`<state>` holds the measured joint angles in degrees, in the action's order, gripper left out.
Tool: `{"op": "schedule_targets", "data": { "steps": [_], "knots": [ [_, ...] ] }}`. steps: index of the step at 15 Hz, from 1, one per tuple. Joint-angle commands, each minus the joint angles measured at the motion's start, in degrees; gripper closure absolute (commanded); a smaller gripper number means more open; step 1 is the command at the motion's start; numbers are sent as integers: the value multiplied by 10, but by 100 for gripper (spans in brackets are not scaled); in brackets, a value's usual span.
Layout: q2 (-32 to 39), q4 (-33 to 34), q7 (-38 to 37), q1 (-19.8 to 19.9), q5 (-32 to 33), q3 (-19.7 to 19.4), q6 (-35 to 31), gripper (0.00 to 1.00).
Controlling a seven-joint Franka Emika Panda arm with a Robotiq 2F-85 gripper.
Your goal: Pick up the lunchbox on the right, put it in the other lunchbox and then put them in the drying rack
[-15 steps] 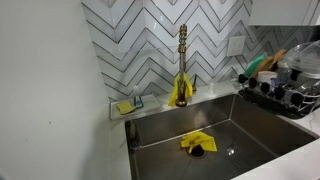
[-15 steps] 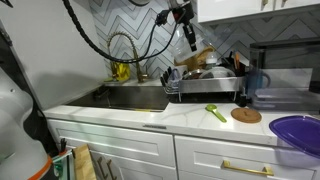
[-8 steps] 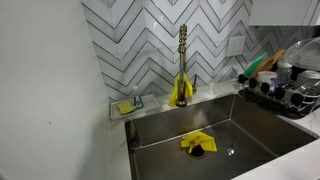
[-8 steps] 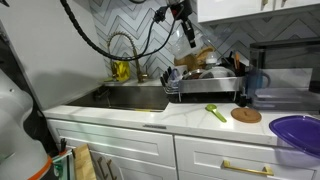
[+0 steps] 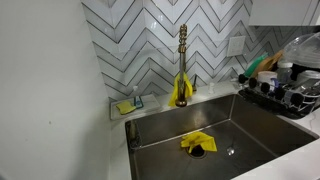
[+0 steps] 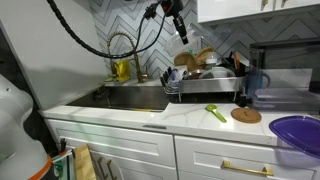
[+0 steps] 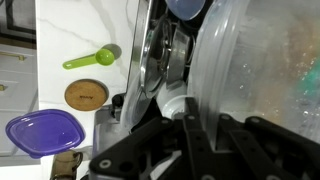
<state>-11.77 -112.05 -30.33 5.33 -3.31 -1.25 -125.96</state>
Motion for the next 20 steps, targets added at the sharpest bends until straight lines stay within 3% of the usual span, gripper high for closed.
{"op": "schedule_targets", "data": {
  "steps": [1,5,6,9,11,12,13,14,17,20],
  "knots": [
    [-26,-32,-17,4,13,9,-7,98],
    [-10,-21,-17,9,8,5,-10,98],
    [-6,-13,-4,8,-19,-3,-17,98],
    [-12,-12,7,8,-59,-15,-75,98],
    [0,7,-7,15,-64,-22,-56,98],
    [6,28,41,2,-123,-41,25,98],
    [11,20,-12,20,-79,-30,-6,98],
    [17,25,-3,21,-82,-34,9,98],
    [35,15,-45,40,-2,-24,-60,98],
    [57,22,-47,36,5,-31,-79,98]
  ]
}}
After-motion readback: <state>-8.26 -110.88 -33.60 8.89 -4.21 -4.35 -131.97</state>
